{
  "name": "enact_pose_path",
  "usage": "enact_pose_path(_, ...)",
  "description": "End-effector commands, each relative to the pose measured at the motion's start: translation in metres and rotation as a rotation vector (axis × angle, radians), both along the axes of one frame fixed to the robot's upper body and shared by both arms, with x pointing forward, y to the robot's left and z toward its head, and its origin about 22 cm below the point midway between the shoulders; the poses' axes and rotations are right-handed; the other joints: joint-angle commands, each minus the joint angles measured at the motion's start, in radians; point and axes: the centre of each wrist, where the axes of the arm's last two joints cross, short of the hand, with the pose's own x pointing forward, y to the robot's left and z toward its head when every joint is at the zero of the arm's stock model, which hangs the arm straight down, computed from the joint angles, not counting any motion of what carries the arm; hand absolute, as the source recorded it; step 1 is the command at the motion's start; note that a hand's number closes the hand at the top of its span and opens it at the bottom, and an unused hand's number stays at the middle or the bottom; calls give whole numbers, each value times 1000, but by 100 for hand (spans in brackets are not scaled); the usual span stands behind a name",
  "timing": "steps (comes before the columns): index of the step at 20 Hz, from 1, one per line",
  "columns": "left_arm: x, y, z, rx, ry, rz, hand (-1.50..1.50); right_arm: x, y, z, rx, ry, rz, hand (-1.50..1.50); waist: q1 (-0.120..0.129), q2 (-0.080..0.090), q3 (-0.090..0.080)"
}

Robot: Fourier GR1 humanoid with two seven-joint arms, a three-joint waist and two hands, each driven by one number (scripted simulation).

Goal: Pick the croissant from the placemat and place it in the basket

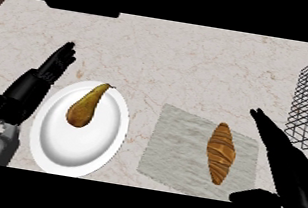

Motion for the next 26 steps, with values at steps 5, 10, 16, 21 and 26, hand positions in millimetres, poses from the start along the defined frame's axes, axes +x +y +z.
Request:
enact_pose_path(5, 16, -2, -10, 2, 3, 10, 0, 3, 5, -33, 12, -32, 28, -150, -4, 1, 0)
enact_pose_path(10, 21, -5, 13, -3, 13, -2, 0, 5, 0, -7, 73, -55, 63, -150, -4, 0, 0)
enact_pose_path(16, -7, -1, 2, -2, -16, 2, 0, -15, 6, -28, 6, -10, 35, -150, -2, -1, 0)
enact_pose_path(21, 0, -14, -12, -13, -5, -2, 0, 6, 11, -37, -65, 30, 44, -150, -1, 0, 0)
enact_pose_path(26, 6, -10, 0, -13, -4, -1, 0, 23, 38, -36, -58, 39, 46, -150, 0, 0, 0)
